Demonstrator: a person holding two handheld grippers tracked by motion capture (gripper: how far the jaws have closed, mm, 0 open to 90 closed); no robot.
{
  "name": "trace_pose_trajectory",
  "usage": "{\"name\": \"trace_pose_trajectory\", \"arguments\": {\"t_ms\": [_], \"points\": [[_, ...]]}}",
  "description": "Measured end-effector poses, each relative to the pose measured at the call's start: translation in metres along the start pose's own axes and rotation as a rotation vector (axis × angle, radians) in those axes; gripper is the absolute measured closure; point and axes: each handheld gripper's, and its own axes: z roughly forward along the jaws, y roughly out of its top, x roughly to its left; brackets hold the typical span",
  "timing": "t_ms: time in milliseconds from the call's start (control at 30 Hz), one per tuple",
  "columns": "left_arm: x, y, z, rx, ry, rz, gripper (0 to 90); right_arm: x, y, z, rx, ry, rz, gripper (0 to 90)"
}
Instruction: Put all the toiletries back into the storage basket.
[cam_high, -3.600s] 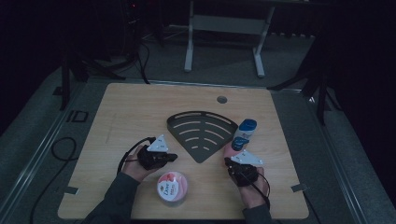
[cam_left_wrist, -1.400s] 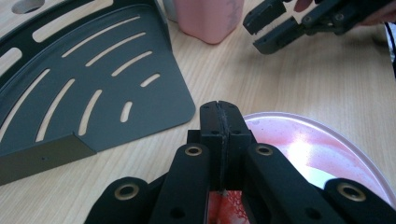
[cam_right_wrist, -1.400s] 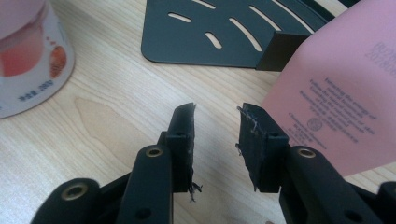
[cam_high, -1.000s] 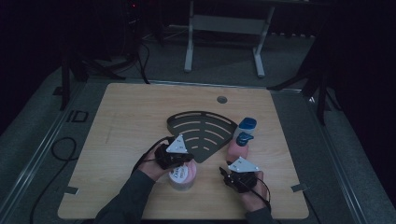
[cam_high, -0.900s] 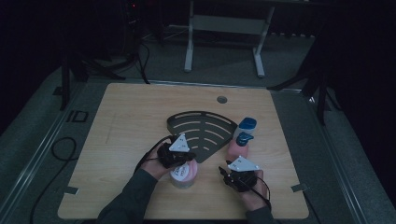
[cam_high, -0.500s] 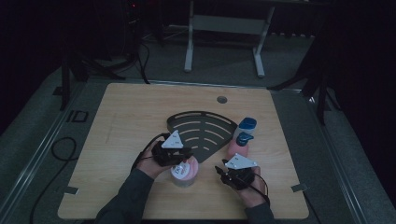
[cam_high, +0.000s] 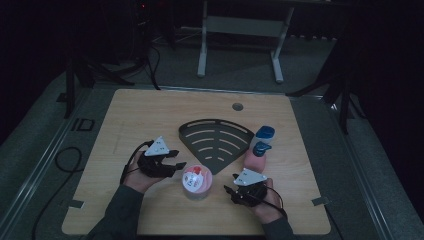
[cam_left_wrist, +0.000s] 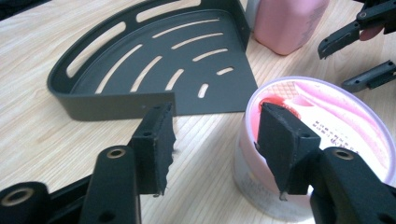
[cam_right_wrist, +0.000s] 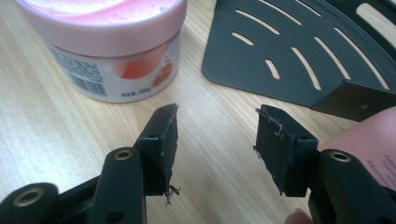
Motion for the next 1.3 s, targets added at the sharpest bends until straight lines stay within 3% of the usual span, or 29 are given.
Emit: {"name": "trace_pose_trajectory", "arguments": {"t_ms": [67, 100, 133, 200, 300, 367, 600, 667, 733, 900, 967, 1133, 1300], "points": [[0.0, 0.0, 0.0, 0.0, 0.0, 0.0, 44.5, 0.0, 0.0, -0.001, -0.005, 0.011, 0.012, 46.0], [0.002, -0.004, -0.007, 0.006, -0.005, 0.01, 41.9, -0.003, 0.001, -0.002, -0.035, 0.062, 0.043, 41.2], [0.002, -0.006, -0.008, 0.009, -0.01, 0.011, 42.1, -0.003, 0.001, -0.002, -0.04, 0.072, 0.048, 40.6], [0.003, -0.008, -0.01, 0.029, -0.025, 0.022, 42.7, -0.004, 0.001, -0.001, -0.045, 0.108, 0.048, 40.6], [0.003, -0.01, -0.012, 0.043, -0.033, 0.039, 42.6, -0.004, 0.001, 0.0, -0.044, 0.119, 0.046, 40.7], [0.003, -0.012, -0.015, 0.03, -0.052, 0.041, 42.3, -0.004, 0.002, 0.003, -0.052, 0.159, 0.046, 40.8], [0.003, -0.025, -0.017, 0.014, -0.111, 0.035, 39.5, 0.0, 0.008, 0.011, -0.029, 0.182, 0.022, 41.8], [0.003, -0.025, -0.017, 0.014, -0.111, 0.035, 39.1, 0.0, 0.009, 0.012, -0.025, 0.188, 0.02, 41.8], [0.002, -0.033, -0.012, 0.019, -0.16, 0.019, 39.9, 0.001, 0.011, 0.014, -0.02, 0.205, 0.002, 46.1], [-0.009, -0.036, -0.002, 0.059, -0.169, 0.063, 37.3, 0.0, 0.014, 0.016, -0.026, 0.237, 0.006, 43.6], [-0.013, -0.035, 0.001, 0.067, -0.204, 0.066, 35.8, 0.0, 0.015, 0.016, -0.023, 0.245, 0.001, 39.4], [-0.017, -0.04, 0.006, 0.085, -0.224, 0.073, 34.5, 0.004, 0.02, 0.019, -0.012, 0.275, -0.051, 33.7], [-0.021, -0.04, 0.011, 0.089, -0.254, 0.084, 32.5, 0.004, 0.024, 0.025, -0.006, 0.282, -0.06, 33.5]]}}
